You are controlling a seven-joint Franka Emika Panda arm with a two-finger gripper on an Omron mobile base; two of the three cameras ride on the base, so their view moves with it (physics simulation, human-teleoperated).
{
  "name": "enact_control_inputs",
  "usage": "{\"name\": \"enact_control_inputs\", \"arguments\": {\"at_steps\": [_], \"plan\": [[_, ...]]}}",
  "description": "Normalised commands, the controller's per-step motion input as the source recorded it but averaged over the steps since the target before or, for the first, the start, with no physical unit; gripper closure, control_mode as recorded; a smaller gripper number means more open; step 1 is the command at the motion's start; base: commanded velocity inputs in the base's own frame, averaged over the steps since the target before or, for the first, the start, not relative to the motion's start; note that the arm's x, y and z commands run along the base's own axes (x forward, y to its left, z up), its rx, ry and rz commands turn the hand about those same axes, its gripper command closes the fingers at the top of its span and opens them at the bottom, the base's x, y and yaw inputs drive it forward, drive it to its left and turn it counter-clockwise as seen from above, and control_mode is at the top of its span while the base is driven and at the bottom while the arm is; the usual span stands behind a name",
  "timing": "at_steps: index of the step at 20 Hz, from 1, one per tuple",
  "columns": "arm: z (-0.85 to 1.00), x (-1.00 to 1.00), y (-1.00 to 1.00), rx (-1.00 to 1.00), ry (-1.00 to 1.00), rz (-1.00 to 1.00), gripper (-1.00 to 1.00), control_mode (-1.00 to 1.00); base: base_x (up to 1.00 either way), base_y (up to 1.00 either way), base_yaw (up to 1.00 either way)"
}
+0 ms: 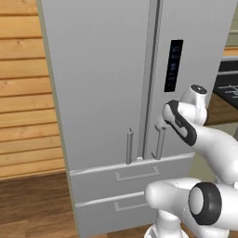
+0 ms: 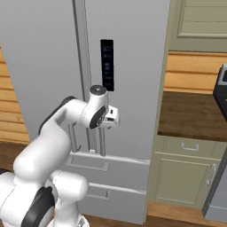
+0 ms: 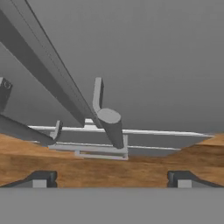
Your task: Take the strawberry from the fridge and place it on top of the pancake, located on the dining counter.
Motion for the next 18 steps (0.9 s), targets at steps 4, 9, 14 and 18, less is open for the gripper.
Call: {"name": "enact_control_inputs", "arguments": {"at_steps": [4,9,14,18], "plan": [[-0.46,0.38,0.16,-0.05,0.00,0.00,-1.00,-1.00,0.00,0.00,0.00],[-0.30,0.31,0.03,-0.01,0.00,0.00,-1.00,-1.00,0.00,0.00,0.00],[-0.02,0.09,0.00,-0.01,-0.03,0.00,-1.00,-1.00,0.00,0.00,0.00],[-0.09,0.11,0.06,-0.02,0.00,0.00,-1.00,-1.00,0.00,0.00,0.00]]}}
